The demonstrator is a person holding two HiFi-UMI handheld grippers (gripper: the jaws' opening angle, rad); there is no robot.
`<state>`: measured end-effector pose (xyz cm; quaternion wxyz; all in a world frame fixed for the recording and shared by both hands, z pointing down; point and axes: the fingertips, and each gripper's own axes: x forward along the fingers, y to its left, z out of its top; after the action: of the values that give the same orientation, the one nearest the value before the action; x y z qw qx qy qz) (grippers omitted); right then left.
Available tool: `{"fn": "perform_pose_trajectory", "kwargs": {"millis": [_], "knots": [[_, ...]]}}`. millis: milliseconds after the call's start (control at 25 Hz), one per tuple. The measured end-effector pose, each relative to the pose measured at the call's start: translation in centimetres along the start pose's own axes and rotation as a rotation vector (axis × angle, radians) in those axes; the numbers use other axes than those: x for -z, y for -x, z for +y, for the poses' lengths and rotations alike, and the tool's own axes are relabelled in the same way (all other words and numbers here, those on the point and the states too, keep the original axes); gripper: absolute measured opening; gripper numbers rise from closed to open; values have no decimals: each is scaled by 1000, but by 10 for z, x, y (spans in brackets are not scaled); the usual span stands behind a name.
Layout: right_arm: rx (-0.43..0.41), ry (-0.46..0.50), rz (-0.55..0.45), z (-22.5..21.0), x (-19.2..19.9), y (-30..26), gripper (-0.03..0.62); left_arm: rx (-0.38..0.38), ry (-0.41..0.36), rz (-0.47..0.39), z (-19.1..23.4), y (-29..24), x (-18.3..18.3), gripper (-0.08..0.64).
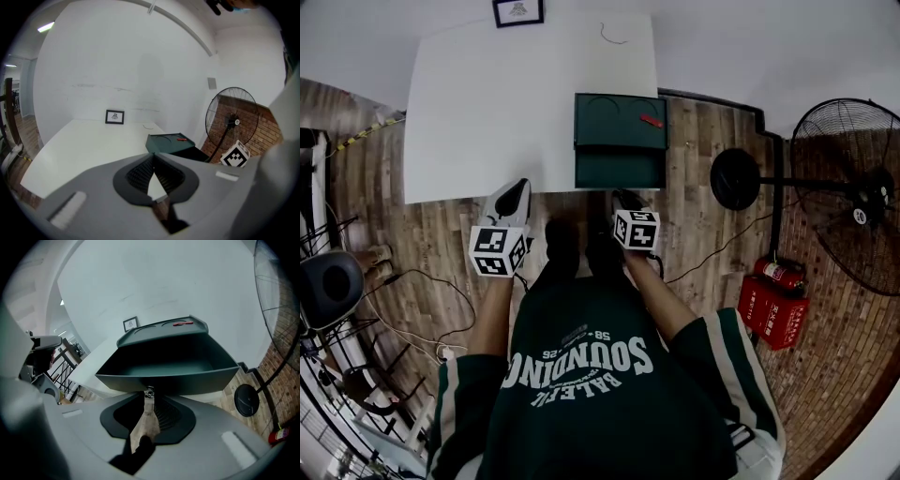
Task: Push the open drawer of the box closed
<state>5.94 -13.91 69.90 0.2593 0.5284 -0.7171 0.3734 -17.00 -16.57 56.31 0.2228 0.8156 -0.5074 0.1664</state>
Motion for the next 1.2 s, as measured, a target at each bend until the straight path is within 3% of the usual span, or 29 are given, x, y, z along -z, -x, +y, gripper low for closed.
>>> {"fn": "perform_pose_trajectory", "kwargs": {"millis": [1200], "knots": [[2,38,-34,-16,-78,-57,67,-56,23,18,25,-3,-2,52]]}}
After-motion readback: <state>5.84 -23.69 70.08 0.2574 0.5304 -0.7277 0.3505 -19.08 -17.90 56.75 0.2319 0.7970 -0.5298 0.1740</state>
